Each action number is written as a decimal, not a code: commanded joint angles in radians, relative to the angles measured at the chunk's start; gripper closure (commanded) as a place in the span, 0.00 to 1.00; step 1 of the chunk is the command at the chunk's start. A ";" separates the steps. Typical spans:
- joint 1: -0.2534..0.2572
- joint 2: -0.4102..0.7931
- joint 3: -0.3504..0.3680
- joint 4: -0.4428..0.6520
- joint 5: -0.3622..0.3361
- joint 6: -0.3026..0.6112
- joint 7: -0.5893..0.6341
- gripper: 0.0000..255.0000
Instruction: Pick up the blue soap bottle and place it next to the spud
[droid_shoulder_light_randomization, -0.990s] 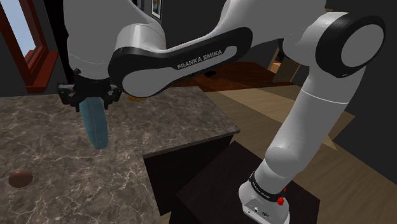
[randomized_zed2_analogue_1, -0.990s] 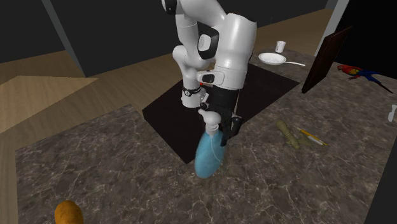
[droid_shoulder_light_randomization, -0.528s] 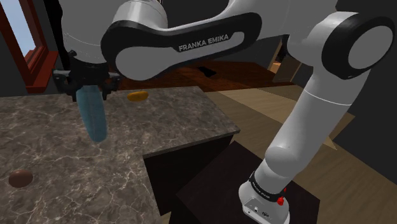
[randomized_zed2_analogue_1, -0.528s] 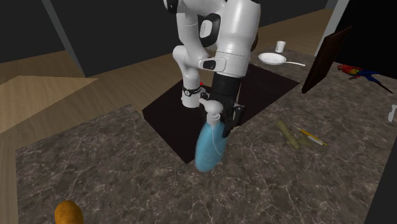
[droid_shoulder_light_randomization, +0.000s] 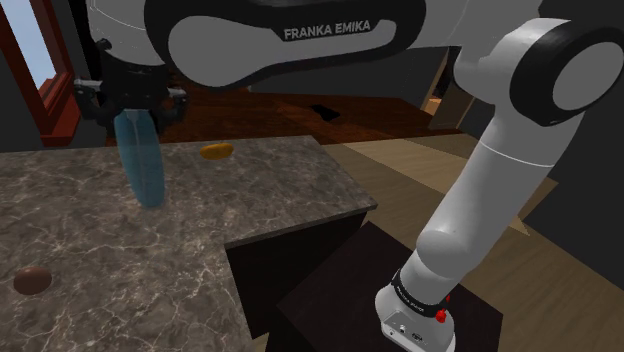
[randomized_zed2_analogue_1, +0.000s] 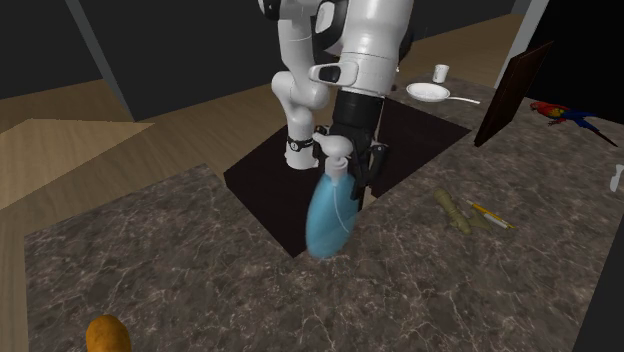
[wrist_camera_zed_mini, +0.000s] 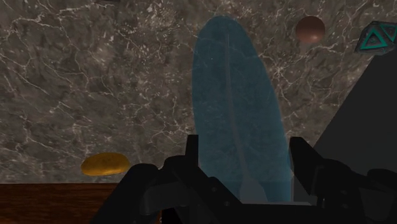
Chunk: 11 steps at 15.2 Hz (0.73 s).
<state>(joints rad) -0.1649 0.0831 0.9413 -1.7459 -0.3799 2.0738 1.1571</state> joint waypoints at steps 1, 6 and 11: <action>0.001 -0.001 0.002 0.026 0.005 -0.026 -0.008 1.00; 0.007 0.005 0.005 0.097 0.009 -0.092 -0.025 1.00; 0.019 0.020 0.010 0.176 0.001 -0.162 -0.035 1.00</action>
<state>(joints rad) -0.1482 0.0993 0.9503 -1.5904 -0.3763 1.9295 1.1253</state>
